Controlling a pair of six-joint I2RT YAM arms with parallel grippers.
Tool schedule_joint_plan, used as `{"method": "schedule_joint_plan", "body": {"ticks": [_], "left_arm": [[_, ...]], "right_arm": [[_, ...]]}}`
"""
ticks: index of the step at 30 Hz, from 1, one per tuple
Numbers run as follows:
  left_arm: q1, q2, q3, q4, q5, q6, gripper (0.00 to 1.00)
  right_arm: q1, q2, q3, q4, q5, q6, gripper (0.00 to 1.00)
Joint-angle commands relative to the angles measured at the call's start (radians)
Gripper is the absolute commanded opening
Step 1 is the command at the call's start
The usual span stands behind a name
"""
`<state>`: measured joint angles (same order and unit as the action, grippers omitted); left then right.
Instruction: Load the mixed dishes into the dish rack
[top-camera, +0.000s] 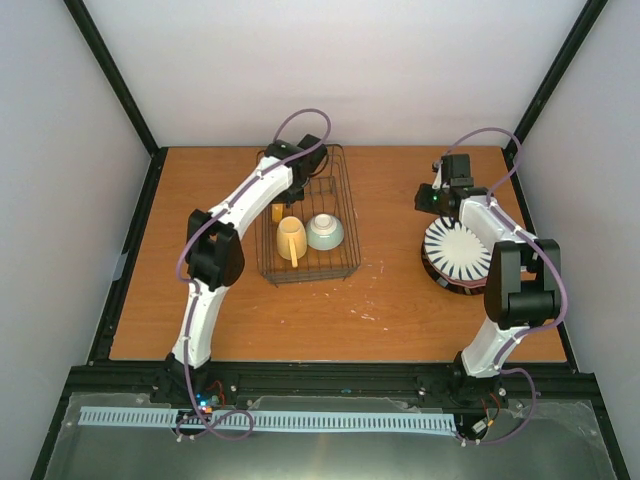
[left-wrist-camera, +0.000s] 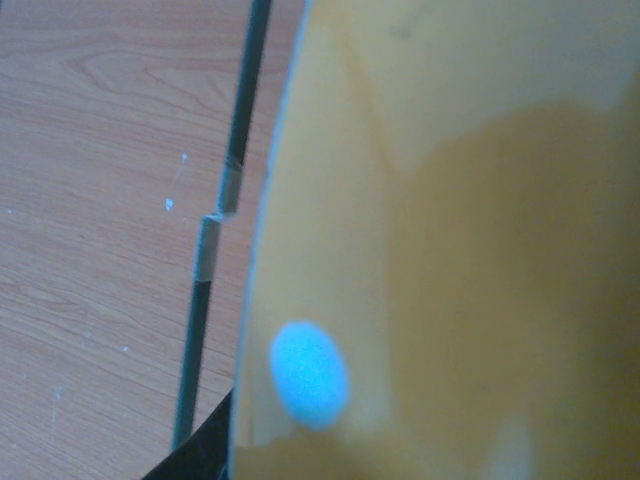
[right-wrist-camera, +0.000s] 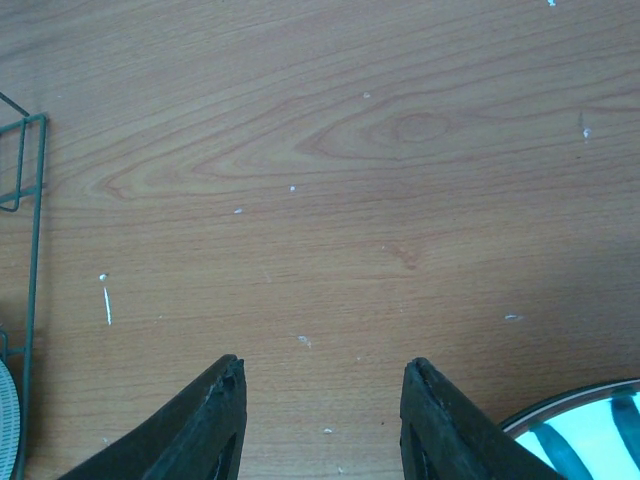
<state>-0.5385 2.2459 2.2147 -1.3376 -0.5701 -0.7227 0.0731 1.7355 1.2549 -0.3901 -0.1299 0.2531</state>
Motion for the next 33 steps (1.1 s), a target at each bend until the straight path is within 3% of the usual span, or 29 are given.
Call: {"method": "schedule_joint_plan", "body": {"ticks": [1,4,5,7,9,12,16,19,33], "left_arm": [[-0.008,0.036,0.022,0.025,0.047,0.007,0.01],[-0.007,0.042,0.017,0.039,0.055,0.013,0.01],[-0.008,0.044,0.018,0.041,0.058,0.015,0.06],[-0.007,0.046,0.018,0.049,0.061,0.019,0.21],[-0.008,0.046,0.022,0.052,0.064,0.019,0.28],[-0.008,0.041,0.031,0.058,0.064,0.026,0.59],[-0.007,0.04,0.042,0.054,0.062,0.027,0.78],[-0.008,0.041,0.051,0.047,0.058,0.025,0.98],[-0.008,-0.037,0.089,0.18,0.043,0.076,1.0]], "right_arm": [[-0.018,0.009,-0.01,0.013,-0.007,0.009,0.42],[-0.024,0.009,-0.014,0.014,-0.01,0.011,0.42],[-0.023,0.009,-0.015,0.015,-0.01,0.009,0.42],[-0.024,0.008,-0.018,0.015,-0.01,0.009,0.42],[-0.025,0.01,-0.018,0.015,-0.01,0.007,0.43],[-0.025,0.011,-0.021,0.014,-0.008,0.008,0.43],[-0.025,0.011,-0.023,0.013,-0.008,0.008,0.43],[-0.025,0.011,-0.022,0.013,-0.011,0.009,0.43],[-0.025,0.002,-0.016,0.007,0.003,0.003,0.44]]}}
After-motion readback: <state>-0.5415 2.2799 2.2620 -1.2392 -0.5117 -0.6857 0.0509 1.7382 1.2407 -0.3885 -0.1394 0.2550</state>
